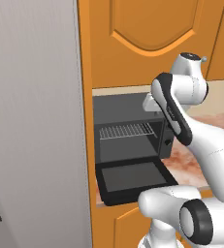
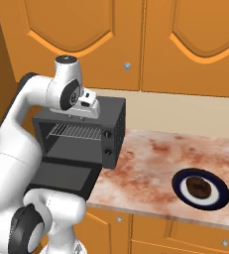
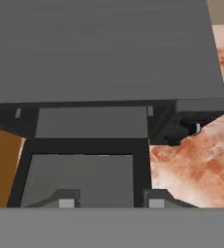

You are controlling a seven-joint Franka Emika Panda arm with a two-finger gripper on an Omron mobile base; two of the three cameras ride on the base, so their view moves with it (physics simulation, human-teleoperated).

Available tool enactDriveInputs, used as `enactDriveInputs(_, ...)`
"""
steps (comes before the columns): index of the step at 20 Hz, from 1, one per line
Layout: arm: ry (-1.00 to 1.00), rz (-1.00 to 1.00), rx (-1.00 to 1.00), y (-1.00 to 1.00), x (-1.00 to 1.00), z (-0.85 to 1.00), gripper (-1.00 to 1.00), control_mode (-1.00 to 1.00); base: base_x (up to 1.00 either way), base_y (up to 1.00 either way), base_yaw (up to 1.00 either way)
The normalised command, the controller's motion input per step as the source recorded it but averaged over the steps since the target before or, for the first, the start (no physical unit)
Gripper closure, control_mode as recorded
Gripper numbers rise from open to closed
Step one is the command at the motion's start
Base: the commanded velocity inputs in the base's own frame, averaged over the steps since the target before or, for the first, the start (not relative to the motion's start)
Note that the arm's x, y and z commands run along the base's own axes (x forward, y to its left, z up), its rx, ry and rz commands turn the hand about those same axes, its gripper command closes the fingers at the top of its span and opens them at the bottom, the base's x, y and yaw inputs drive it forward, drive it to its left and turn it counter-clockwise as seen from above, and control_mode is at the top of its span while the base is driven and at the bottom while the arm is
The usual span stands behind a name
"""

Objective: Pick up the bagel from the plate, place it on the toaster oven rack, close the door, and set the timer.

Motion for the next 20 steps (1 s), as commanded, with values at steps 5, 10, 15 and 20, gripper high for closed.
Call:
enactDriveInputs(5, -0.02, 0.0, 0.04, 0.0, -0.35, 0.0, -1.0, -1.0, 0.0, 0.0, 0.0)
enactDriveInputs(10, -0.06, 0.0, 0.17, -0.02, -0.61, 0.0, -1.0, -1.0, 0.0, 0.0, 0.0)
enactDriveInputs(15, -0.01, 0.0, 0.21, -0.01, -0.34, -0.09, -1.0, -1.0, 0.0, 0.0, 0.0)
enactDriveInputs(20, 0.0, 0.0, 0.19, 0.0, -0.04, -0.31, -1.0, -1.0, 0.0, 0.0, 0.0)
